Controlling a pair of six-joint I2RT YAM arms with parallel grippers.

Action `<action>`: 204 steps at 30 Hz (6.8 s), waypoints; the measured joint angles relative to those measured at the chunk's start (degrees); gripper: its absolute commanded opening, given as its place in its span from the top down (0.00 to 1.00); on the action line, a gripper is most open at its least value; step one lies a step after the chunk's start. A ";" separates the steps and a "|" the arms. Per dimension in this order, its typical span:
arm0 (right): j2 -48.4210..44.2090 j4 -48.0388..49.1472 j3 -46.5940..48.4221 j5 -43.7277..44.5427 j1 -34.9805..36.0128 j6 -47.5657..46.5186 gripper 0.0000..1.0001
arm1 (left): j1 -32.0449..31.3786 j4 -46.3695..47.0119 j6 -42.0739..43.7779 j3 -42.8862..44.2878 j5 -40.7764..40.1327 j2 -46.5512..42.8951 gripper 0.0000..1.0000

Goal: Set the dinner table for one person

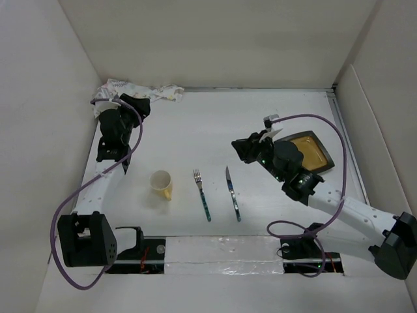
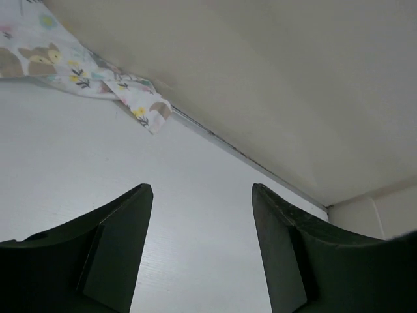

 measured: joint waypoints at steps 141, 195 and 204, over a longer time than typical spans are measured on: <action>14.53 -9.92 9.27 4.15 -14.27 -0.70 0.46 | 8.57 23.96 -15.78 28.17 52.74 20.09 1.00; 33.90 -26.34 23.50 3.82 -20.72 6.45 1.00 | 9.35 14.21 -5.55 11.74 48.26 17.79 1.00; 27.69 -22.77 28.04 1.95 -22.60 2.60 0.54 | 9.35 19.41 -10.05 11.28 48.61 17.81 1.00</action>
